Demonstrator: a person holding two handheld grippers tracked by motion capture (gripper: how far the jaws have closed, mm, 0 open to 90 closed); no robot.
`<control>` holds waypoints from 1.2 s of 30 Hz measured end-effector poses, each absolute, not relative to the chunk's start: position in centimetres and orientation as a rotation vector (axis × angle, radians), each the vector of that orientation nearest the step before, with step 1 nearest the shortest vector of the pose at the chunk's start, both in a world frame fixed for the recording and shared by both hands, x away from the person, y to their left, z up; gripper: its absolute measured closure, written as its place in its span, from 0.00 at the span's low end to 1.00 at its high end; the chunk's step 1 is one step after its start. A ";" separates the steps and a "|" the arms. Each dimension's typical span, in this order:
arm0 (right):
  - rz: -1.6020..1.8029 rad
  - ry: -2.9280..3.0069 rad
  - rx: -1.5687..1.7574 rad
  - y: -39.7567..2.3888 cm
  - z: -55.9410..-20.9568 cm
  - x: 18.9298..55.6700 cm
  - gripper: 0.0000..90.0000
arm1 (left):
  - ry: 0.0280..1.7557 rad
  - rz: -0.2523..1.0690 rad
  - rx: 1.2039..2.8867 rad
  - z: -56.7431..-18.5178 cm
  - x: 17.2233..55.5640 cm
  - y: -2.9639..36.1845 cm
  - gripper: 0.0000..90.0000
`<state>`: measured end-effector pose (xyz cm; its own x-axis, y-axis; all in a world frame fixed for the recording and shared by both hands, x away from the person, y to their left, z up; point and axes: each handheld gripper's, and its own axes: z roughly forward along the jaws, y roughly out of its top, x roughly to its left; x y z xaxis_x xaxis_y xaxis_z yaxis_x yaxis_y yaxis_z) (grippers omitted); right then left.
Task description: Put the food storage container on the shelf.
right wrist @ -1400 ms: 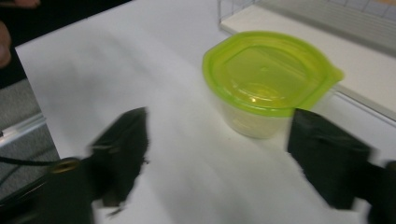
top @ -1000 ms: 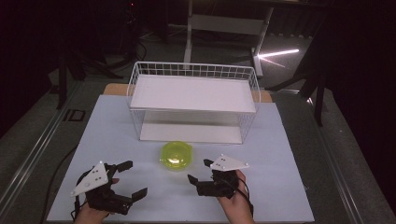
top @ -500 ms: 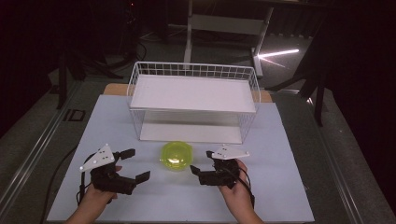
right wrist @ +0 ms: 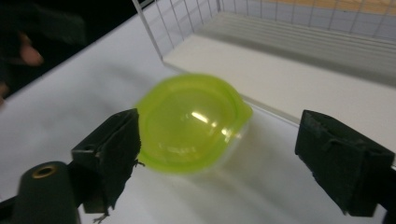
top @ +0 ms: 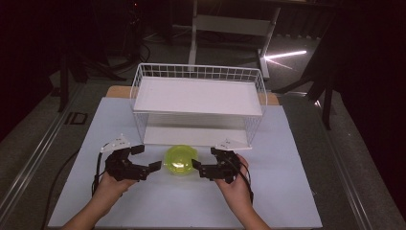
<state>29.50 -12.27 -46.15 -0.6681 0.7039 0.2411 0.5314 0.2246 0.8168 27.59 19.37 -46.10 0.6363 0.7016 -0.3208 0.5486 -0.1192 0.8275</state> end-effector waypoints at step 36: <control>1.331 2.289 1.684 -11.4 -48.7 33.0 0.64 | 1.340 -0.117 1.786 -49.7 31.6 16.8 0.62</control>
<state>32.97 -11.39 -48.74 -0.4238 0.7845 0.4527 0.7817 0.0642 0.6204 31.59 16.83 -49.72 0.4145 0.7330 -0.5394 0.8154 -0.0360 0.5777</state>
